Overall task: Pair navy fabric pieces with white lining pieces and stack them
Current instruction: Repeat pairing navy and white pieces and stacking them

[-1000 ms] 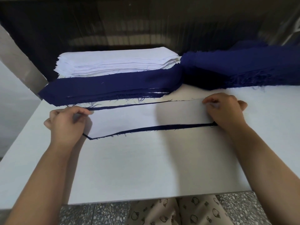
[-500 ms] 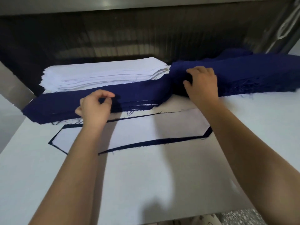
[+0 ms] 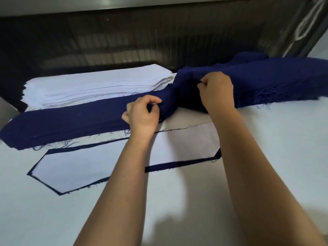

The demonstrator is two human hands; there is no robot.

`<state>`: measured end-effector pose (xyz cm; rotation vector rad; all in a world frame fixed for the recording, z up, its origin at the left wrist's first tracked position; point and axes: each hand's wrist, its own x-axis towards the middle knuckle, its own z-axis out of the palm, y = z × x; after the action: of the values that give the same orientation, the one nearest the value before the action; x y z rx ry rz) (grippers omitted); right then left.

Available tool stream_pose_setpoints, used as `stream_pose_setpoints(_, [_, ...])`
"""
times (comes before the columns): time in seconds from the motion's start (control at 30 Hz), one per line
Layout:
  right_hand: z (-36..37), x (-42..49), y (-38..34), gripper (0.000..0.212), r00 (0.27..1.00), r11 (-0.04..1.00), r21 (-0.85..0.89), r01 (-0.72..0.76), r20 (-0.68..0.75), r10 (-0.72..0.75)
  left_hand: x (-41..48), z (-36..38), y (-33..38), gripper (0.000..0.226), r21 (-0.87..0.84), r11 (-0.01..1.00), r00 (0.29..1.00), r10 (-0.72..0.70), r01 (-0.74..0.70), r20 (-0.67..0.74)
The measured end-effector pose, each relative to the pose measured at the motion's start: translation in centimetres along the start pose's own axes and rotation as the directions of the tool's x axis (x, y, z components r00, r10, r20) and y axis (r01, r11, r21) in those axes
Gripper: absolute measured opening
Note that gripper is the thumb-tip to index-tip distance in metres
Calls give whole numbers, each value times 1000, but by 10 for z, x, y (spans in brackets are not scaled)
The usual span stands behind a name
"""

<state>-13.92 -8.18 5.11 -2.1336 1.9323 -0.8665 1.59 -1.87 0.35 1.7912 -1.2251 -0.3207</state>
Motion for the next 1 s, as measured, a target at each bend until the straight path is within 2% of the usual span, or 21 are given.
stream_pose_setpoints(0.17, [-2,-7,7,8,998,973,227,-33,-52,46,-2,-2,-2,25,-8,1000,1000,28,-28,-12])
stream_pose_setpoints(0.37, [2,-10,9,14,988,927,375,-25,-131,80,-17,9,5,29,-76,996,999,48,-50,-27])
stream_pose_setpoints(0.43, [5,-12,8,17,986,944,331,-3,-155,57,-17,10,6,27,-78,995,998,54,-55,-21])
stream_pose_setpoints(0.53, [11,-17,6,23,975,987,147,65,-221,-31,-18,10,7,23,-134,990,999,26,-31,-43])
stream_pose_setpoints(0.6, [12,-21,3,25,957,991,66,113,-276,-90,-23,10,10,22,-208,977,998,34,-45,-53])
stream_pose_setpoints(0.73, [8,-35,-13,29,903,963,30,268,-356,-240,-29,6,17,24,-410,901,990,135,-139,-38])
stream_pose_setpoints(0.87, [15,-57,-39,24,855,888,10,460,-274,-440,-31,3,16,30,-600,777,974,225,-191,-20])
stream_pose_setpoints(0.93, [20,-64,-44,23,855,878,22,478,-240,-459,-32,4,16,32,-641,735,961,276,-223,-18])
stream_pose_setpoints(1.0, [22,-67,-42,20,867,885,52,463,-233,-440,-31,5,15,33,-673,715,967,256,-189,0])
